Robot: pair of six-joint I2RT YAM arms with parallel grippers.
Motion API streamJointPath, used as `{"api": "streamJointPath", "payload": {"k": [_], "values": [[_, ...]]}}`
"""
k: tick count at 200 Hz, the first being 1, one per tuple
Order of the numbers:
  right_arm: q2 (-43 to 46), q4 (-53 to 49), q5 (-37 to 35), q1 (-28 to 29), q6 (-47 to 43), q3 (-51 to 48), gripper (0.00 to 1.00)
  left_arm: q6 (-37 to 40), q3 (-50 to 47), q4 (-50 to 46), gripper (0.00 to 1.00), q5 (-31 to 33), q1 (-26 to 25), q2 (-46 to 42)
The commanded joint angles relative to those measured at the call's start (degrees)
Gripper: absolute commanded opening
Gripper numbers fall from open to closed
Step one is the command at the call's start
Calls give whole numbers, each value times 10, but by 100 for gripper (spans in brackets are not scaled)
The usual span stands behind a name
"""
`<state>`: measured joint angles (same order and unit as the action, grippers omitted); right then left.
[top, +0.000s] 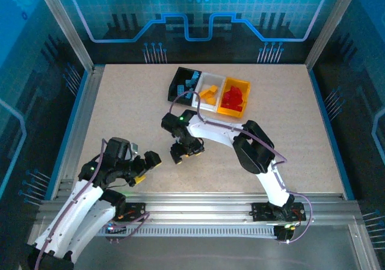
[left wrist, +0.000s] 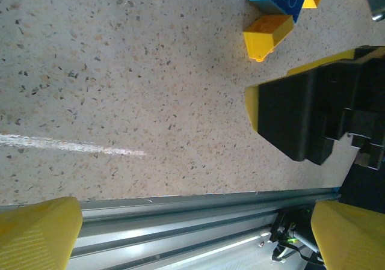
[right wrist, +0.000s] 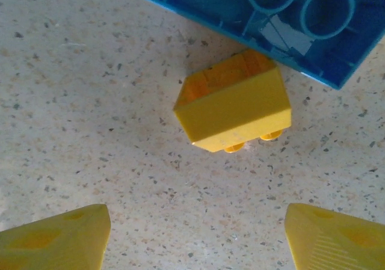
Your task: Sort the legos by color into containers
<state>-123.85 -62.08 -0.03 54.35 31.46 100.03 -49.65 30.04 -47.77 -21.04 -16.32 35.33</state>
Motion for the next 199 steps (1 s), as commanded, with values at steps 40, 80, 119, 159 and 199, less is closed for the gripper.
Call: {"api": "streamJointPath", "payload": {"k": [40,80,119,159,199], "values": [[-43,-19,-17,-7,2,44,75,-1,-7,-14,99,-21,4,3],[-58,-24,-17,-22,-3,59,74,0,-7,-18,99,-20,4,2],[-74,-24,-15,-35,-7,82,72,-3,-8,-21,99,-15,4,-1],[-92,-25,-8,-40,-7,105,69,-3,-7,-22,99,-15,5,-1],[-107,-22,-1,-40,-5,111,62,-3,-7,-22,99,-14,5,0]]}}
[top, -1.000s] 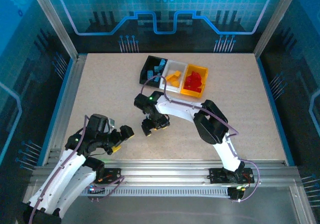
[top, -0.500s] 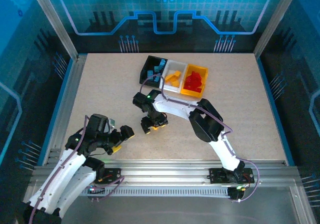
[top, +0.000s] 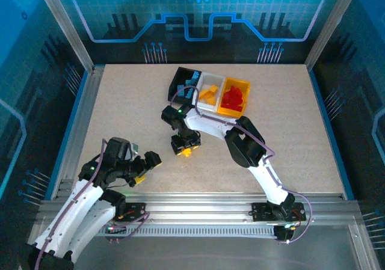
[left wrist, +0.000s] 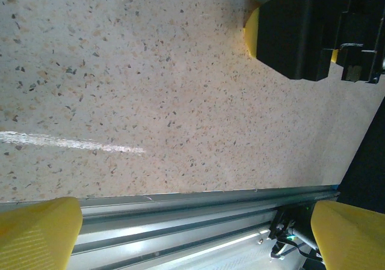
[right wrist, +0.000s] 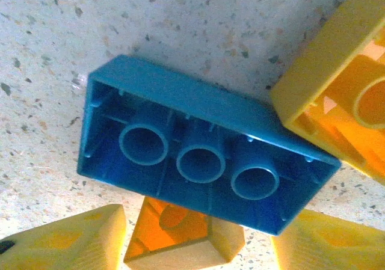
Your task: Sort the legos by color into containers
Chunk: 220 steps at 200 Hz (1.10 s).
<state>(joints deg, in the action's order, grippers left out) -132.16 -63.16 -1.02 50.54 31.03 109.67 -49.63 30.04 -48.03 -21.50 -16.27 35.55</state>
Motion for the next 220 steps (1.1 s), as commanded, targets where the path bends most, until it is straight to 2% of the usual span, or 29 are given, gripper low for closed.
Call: {"api": "streamJointPath", "payload": {"k": [1,80,145,184,220], "values": [[-24,-11,8,-2,-1,14,61,-3,-7,-20,99,-9,4,-2],[3,-9,1,-2,1,-8,34,-8,-9,-34,99,-3,6,-16],[117,24,-7,-12,24,-134,26,-25,-21,-17,99,-14,6,-24],[213,45,19,-62,52,-203,26,-44,-31,25,99,-36,5,-11],[242,62,74,-150,74,-170,26,-48,-26,40,99,-51,4,11]]}}
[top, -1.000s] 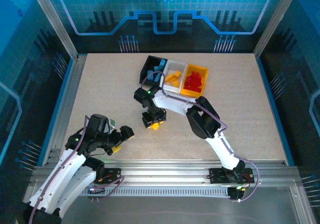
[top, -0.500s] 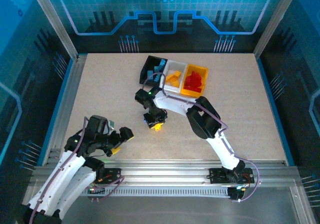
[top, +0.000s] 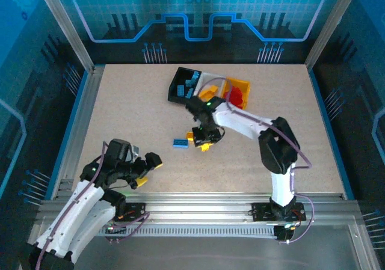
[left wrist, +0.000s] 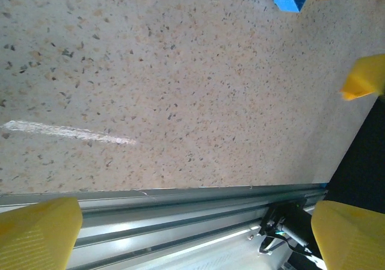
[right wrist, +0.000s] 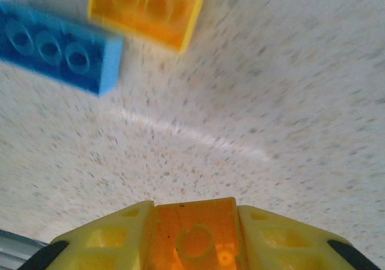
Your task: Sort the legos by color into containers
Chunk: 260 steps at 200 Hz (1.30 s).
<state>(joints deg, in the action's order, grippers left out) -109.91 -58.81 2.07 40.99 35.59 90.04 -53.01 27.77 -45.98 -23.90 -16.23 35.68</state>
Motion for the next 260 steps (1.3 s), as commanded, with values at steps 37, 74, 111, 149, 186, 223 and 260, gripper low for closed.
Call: {"api": "streamJointPath", "payload": {"k": [37,74,111,149,186,223,260], "values": [[-37,34,104,-141,45,132,26,-43,8,21,99,-17,2,22],[-143,49,137,-193,55,290,26,-52,53,-34,99,4,-11,20],[-263,60,165,-218,85,449,25,-70,101,-112,99,39,-24,21],[-351,89,165,-230,92,564,26,-125,124,-122,99,68,-38,19],[-383,126,154,-241,109,590,34,-130,156,-158,99,92,-42,19],[-381,110,146,-245,93,610,55,-117,150,-113,99,80,-42,49],[-308,57,107,-232,43,558,65,-34,180,-37,99,44,-35,161]]}}
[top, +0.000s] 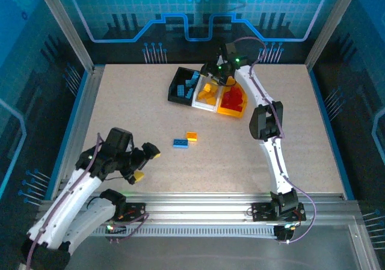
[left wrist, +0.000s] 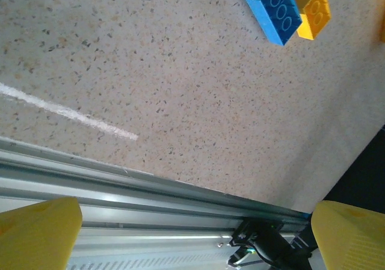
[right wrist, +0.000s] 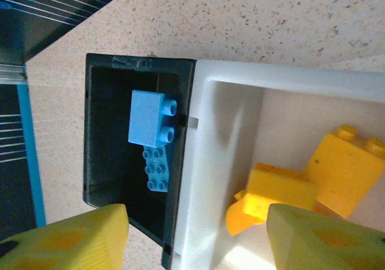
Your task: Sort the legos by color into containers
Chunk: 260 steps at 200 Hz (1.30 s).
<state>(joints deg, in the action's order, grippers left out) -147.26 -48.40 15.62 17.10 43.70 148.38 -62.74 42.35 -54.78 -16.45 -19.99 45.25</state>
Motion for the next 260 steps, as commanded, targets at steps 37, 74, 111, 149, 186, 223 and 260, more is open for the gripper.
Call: {"api": "streamJointPath", "payload": {"k": [37,74,111,149,186,223,260], "values": [[160,-155,-73,61,-85,-118,68,174,113,46,99,-43,8,168],[219,-230,-134,166,-81,-235,75,218,96,38,99,-47,37,160],[242,-176,-157,240,35,-351,82,247,67,36,99,-68,45,125],[186,-201,-204,276,82,-313,84,241,36,26,99,-63,45,68],[148,-212,-231,274,91,-287,84,243,24,3,99,-59,45,33],[108,-202,-220,261,87,-268,80,228,6,-11,99,-59,45,3],[73,-217,-221,252,83,-234,78,220,0,-26,99,-54,45,-17]]}}
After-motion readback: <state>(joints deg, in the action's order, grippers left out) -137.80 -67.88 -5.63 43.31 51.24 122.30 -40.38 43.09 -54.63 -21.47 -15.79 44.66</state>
